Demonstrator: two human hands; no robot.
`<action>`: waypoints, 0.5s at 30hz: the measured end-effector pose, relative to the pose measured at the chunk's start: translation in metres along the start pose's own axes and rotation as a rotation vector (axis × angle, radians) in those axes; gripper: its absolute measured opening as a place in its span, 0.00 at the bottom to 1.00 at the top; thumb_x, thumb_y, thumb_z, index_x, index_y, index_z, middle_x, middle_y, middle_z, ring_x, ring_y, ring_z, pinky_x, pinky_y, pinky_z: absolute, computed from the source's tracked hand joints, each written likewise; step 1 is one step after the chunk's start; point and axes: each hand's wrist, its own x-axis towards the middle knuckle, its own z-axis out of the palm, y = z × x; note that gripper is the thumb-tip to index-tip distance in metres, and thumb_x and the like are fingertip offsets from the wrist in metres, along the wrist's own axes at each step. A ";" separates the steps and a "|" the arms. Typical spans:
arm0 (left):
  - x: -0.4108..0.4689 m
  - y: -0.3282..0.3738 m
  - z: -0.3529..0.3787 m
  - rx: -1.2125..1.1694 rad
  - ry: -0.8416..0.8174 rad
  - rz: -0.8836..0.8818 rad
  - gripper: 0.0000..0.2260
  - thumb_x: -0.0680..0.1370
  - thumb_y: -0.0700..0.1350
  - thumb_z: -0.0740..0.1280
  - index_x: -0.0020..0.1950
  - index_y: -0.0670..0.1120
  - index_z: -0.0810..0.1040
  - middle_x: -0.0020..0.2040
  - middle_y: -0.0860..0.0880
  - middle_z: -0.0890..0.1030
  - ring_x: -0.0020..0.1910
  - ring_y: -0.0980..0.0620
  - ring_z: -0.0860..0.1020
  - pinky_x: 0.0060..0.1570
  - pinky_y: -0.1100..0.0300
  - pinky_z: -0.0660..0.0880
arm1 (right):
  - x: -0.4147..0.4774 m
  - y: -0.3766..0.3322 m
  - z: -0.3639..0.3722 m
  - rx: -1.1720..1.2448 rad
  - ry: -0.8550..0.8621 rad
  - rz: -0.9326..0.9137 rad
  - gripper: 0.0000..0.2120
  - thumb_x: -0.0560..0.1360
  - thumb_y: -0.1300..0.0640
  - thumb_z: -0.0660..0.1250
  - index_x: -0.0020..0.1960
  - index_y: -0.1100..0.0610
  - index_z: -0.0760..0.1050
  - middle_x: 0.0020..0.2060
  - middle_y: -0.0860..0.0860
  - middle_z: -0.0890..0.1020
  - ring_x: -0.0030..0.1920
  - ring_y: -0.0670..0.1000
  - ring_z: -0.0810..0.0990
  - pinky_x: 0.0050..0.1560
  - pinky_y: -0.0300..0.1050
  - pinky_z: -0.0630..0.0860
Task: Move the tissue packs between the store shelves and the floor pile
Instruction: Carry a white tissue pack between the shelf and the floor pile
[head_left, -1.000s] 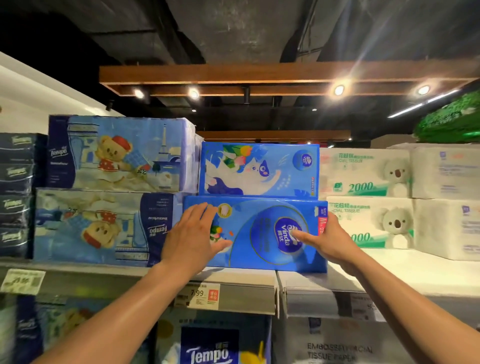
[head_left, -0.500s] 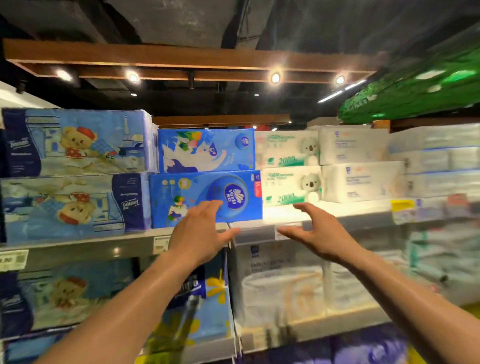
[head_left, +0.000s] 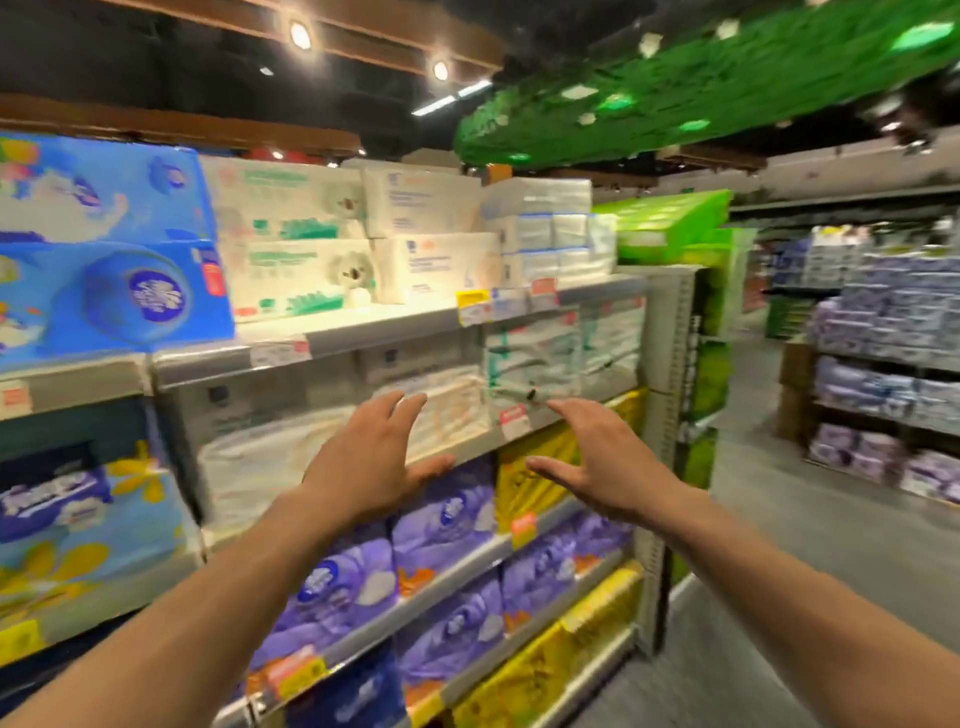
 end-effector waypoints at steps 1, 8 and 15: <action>0.009 0.024 0.014 -0.013 -0.018 0.047 0.47 0.69 0.79 0.49 0.77 0.48 0.65 0.74 0.44 0.69 0.72 0.42 0.69 0.72 0.51 0.65 | -0.015 0.024 -0.003 -0.013 -0.008 0.032 0.50 0.67 0.22 0.56 0.75 0.57 0.68 0.71 0.56 0.74 0.72 0.57 0.70 0.73 0.55 0.67; 0.067 0.234 0.133 -0.222 -0.120 0.243 0.53 0.67 0.81 0.44 0.77 0.44 0.66 0.75 0.41 0.69 0.74 0.42 0.68 0.74 0.52 0.62 | -0.150 0.221 -0.043 -0.020 -0.046 0.365 0.60 0.63 0.15 0.43 0.78 0.58 0.63 0.74 0.57 0.70 0.74 0.57 0.68 0.75 0.49 0.62; 0.119 0.446 0.228 -0.362 -0.338 0.365 0.46 0.70 0.78 0.57 0.79 0.49 0.62 0.77 0.45 0.66 0.75 0.44 0.66 0.73 0.52 0.62 | -0.250 0.394 -0.120 -0.156 -0.172 0.686 0.40 0.78 0.35 0.62 0.82 0.54 0.54 0.80 0.54 0.60 0.79 0.56 0.58 0.77 0.47 0.54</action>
